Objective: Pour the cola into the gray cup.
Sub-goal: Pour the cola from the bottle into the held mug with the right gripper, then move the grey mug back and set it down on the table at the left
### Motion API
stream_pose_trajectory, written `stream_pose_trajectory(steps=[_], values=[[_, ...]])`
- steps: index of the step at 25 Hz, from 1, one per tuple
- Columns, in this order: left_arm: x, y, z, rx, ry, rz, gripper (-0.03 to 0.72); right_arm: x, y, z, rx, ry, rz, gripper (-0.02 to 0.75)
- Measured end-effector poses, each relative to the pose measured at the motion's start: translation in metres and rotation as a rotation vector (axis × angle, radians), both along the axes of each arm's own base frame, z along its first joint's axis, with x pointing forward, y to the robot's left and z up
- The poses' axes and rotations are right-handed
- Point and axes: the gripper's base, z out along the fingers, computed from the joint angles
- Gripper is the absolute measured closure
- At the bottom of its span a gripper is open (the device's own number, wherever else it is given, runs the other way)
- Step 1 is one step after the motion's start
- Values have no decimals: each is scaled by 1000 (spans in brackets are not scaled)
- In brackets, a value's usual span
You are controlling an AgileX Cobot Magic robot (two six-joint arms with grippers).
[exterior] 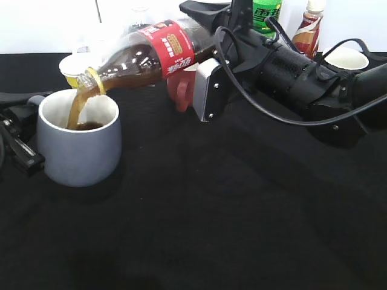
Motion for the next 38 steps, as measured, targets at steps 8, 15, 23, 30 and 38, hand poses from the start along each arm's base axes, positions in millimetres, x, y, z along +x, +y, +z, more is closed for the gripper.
stream_pose_trajectory(steps=[8, 15, 23, 30, 38], values=[[0, 0, 0, 1, 0, -2, 648, 0, 0, 1, 4, -5, 1, 353], [0, -1, 1, -17, -19, -11, 648, 1, 1, -5, 135, 167, 39, 353], [2, 1, 3, -39, -23, 15, 648, 0, 3, -6, 461, 524, 138, 353], [5, 5, 8, -110, -50, 81, 648, -7, -4, 0, 1038, 1110, 323, 353], [15, 36, 12, -159, -91, 438, 648, -70, -68, -25, 1204, 1155, 18, 353]])
